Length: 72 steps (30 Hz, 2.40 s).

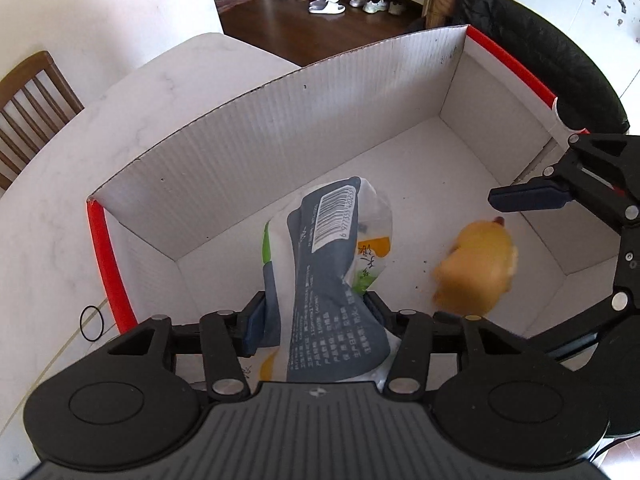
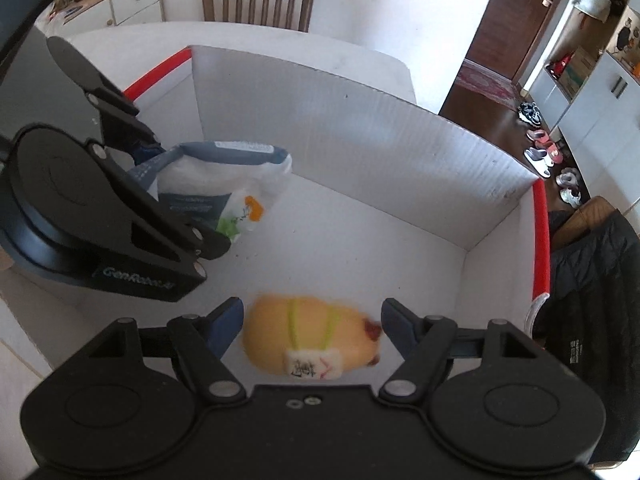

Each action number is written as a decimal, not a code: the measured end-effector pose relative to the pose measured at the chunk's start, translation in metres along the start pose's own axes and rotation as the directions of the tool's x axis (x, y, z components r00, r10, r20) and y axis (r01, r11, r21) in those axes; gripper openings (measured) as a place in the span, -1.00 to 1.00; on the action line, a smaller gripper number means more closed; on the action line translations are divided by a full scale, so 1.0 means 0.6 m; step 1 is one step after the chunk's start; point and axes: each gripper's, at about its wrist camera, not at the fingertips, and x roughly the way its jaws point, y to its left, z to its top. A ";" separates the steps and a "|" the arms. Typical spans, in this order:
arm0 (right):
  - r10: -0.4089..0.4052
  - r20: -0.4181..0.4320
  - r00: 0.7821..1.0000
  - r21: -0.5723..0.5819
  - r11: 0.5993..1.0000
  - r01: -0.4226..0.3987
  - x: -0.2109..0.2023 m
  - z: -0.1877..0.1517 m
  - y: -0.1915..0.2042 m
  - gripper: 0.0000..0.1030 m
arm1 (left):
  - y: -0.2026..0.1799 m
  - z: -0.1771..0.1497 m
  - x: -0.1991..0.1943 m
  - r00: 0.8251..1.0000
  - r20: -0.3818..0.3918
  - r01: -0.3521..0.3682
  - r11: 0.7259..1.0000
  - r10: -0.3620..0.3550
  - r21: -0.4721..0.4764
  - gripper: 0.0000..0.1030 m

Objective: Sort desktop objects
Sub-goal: 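Open the right gripper to drop the toy while left releases the snack bag, then move both tools back over the pile of items on the table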

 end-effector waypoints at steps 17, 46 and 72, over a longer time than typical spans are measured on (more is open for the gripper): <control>0.037 0.059 0.998 0.041 0.998 -0.039 -0.065 -0.014 -0.024 0.72 | 0.006 -0.014 -0.078 0.988 0.123 0.107 0.989 -0.094 -0.102 0.56; 0.085 0.234 0.968 0.145 0.982 -0.121 -0.190 -0.029 0.022 0.76 | 0.078 -0.164 -0.247 0.943 0.330 0.124 0.960 -0.036 -0.252 0.94; 0.101 0.280 0.955 0.192 0.968 -0.159 -0.230 0.006 0.244 0.78 | 0.221 -0.385 -0.325 0.937 0.349 0.133 0.948 -0.025 -0.290 0.99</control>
